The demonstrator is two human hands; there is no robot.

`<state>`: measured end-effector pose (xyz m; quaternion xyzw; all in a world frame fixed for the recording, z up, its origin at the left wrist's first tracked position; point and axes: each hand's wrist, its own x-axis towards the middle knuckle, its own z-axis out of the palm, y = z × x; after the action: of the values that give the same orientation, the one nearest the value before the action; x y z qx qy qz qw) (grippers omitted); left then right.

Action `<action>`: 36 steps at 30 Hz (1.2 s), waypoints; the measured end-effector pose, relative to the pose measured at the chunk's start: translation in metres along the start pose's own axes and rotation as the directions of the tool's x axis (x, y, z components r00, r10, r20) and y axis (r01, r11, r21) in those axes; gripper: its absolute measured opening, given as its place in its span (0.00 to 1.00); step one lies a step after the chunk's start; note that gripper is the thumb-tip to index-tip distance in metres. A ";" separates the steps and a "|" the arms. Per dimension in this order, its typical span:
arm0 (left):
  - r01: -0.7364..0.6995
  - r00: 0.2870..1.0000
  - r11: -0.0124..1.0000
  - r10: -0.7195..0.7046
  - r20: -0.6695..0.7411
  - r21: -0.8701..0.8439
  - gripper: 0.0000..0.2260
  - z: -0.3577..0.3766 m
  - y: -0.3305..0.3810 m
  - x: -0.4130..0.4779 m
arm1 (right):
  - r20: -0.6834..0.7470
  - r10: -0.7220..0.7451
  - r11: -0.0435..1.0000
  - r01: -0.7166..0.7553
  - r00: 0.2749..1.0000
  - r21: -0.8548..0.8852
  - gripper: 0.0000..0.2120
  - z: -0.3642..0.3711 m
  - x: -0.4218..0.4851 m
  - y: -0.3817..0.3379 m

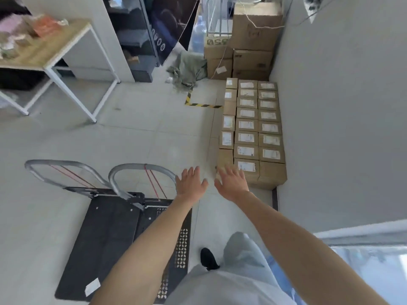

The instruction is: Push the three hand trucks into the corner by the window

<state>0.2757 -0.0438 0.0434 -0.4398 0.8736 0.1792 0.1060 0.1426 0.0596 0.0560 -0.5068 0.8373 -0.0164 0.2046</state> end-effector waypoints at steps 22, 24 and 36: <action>0.793 0.564 0.551 -0.826 -0.031 -0.261 0.30 -0.089 -0.184 0.223 | 0.361 -0.657 0.647 0.741 0.661 -0.179 0.28 -0.062 0.415 -0.183; 0.832 0.471 0.457 -0.881 -0.033 -0.316 0.31 -0.090 -0.195 0.222 | 0.428 -0.696 0.561 0.809 0.576 -0.177 0.28 -0.057 0.424 -0.214; 0.666 -0.174 -0.281 -0.959 0.222 -0.691 0.27 -0.052 -0.276 0.193 | 0.619 -0.765 -0.187 0.981 -0.176 0.048 0.24 0.020 0.416 -0.397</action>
<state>0.3824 -0.3577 -0.0356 -0.9584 0.1292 0.2051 -0.1504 0.3167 -0.4855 -0.0045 -0.9680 0.0851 0.1544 0.1788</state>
